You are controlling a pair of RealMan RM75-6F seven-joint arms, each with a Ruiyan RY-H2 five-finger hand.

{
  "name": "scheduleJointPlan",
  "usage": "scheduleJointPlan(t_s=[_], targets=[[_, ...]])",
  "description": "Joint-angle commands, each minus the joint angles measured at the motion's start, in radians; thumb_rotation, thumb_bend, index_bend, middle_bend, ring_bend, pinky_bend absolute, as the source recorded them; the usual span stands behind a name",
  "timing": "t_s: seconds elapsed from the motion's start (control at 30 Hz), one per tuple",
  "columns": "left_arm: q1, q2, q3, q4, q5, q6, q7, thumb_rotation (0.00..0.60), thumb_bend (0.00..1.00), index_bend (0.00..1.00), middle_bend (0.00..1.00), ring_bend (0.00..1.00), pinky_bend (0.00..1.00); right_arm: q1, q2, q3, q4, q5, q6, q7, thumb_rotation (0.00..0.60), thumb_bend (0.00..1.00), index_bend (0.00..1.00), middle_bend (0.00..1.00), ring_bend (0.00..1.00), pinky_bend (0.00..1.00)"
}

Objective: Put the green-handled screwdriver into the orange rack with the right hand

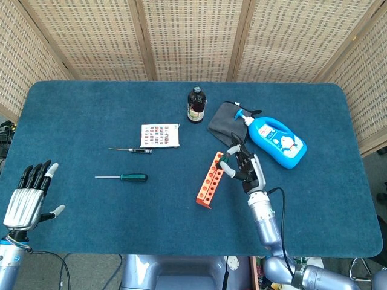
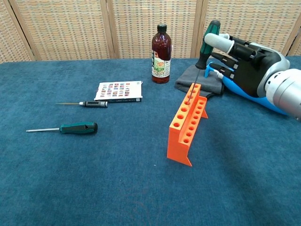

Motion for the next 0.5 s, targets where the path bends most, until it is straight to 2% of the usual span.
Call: scheduleJointPlan(t_s=[0.03,0.5], targets=[[0.0,0.0,0.0,0.0,0.001,0.001,0.001,0.6,0.0,0.0,0.0,0.0,0.0,0.001,-0.011,-0.005,0.017,-0.01,0.002,0.015,0.6,0.22,0.65,0.06,0.0,0.0],[-0.002,-0.004,0.002,0.003,-0.002,-0.005,0.003,0.6,0.0,0.0,0.0,0.0,0.0,-0.007,-0.056,-0.031,0.109,-0.067,0.02,0.103,0.6,0.22,0.65,0.06,0.0,0.0]])
